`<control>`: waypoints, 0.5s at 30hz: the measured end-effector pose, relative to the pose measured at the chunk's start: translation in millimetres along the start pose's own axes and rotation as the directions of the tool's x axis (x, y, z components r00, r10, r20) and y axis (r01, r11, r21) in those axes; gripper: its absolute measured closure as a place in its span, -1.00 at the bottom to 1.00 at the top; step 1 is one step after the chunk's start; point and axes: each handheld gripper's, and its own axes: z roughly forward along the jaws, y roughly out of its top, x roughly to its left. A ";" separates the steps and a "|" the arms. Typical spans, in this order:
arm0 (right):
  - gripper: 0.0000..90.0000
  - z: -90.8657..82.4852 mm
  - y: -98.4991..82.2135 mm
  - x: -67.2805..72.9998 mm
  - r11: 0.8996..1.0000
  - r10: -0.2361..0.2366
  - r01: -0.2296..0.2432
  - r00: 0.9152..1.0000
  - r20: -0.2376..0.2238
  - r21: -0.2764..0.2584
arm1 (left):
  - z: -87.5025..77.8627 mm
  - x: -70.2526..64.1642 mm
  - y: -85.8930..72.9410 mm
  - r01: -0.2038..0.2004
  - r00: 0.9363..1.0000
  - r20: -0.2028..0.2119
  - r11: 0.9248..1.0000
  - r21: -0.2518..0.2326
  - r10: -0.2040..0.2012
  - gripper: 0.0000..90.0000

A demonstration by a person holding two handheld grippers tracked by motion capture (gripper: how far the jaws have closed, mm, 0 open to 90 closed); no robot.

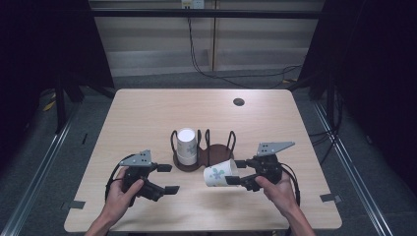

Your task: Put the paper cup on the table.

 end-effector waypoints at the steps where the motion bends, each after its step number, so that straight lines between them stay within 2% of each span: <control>1: -0.31 -1.8 -0.5 -0.8 1.000 0.003 -0.003 1.000 0.006 0.004 | -0.2 -0.6 -0.6 0.002 1.000 -0.003 1.000 -0.001 -0.002 -0.65; 7: -0.31 -12.3 -3.8 -5.6 0.999 0.023 -0.025 0.998 0.051 0.030 | -0.3 -4.8 -2.6 -0.026 1.000 -0.006 0.999 0.022 0.026 -0.65; 15: -0.31 -23.6 -2.9 -10.7 0.997 0.012 -0.019 0.996 0.091 0.072 | -4.8 -4.4 -5.7 -0.021 0.999 -0.030 1.000 0.014 0.021 -0.65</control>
